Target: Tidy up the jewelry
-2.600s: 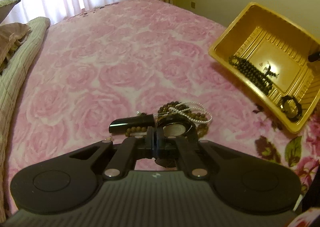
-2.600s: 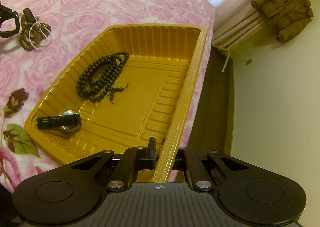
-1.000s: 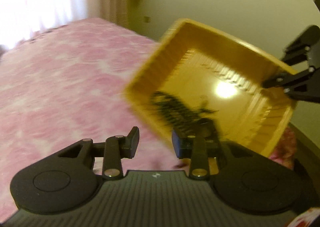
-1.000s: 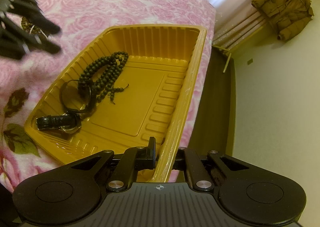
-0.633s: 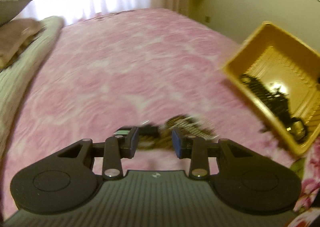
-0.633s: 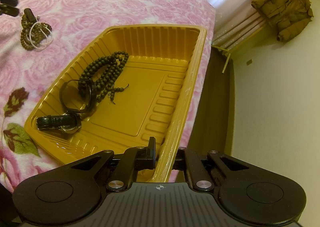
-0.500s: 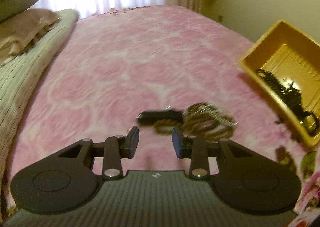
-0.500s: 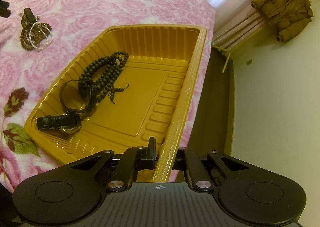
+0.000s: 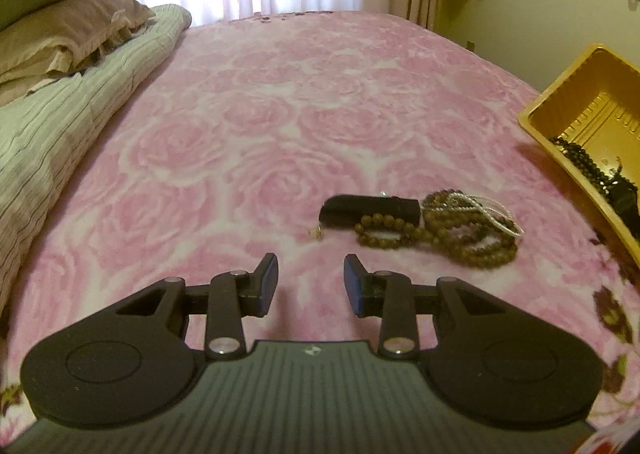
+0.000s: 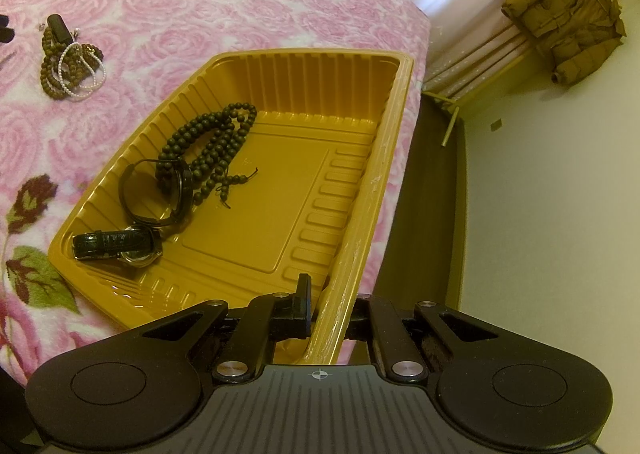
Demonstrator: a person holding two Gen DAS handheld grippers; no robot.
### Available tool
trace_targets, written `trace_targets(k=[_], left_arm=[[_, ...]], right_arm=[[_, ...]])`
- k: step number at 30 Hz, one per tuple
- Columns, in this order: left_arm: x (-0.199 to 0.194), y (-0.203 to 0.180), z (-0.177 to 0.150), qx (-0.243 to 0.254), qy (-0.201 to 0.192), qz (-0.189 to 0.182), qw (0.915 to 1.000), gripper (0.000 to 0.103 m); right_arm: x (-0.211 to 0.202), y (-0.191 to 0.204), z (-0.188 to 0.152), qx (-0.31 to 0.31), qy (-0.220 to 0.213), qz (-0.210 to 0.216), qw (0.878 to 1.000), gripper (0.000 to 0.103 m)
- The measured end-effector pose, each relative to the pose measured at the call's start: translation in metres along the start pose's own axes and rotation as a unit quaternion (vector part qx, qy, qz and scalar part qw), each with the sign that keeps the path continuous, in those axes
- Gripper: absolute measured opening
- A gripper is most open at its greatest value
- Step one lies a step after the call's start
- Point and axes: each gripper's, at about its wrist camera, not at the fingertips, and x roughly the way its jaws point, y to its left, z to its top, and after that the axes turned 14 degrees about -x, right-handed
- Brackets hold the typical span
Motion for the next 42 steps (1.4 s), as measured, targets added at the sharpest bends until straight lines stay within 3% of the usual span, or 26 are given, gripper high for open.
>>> trace_targets(k=[11,16,20,31,37,42], left_arm=[[0.037,-0.003,0.003,0.003,-0.026,-0.001,0.9997,0.032],[0.046,-0.002,0.003,0.002,-0.027,-0.001,0.9996,0.026],[0.046,-0.001,0.003,-0.001,-0.028,-0.002,0.9996,0.014],[0.021,-0.011,0.002,0.009,-0.043,-0.011,0.9990,0.014],[0.000,-0.034,0.002,0.018,-0.042,-0.035,0.9983,0.014],[-0.013,-0.069,-0.002,0.036,-0.037,-0.077,0.9957,0.014]], right_arm=[[0.001,-0.001,0.000,0.000,0.000,0.000,1.000,0.008],[0.001,-0.001,0.000,0.001,0.000,0.000,1.000,0.008],[0.000,0.000,0.000,0.001,0.000,0.000,1.000,0.008],[0.001,0.000,-0.001,0.002,0.000,-0.002,1.000,0.008],[0.001,-0.001,-0.001,0.003,0.000,-0.001,1.000,0.008],[0.001,0.000,-0.001,0.003,0.000,-0.001,1.000,0.008]])
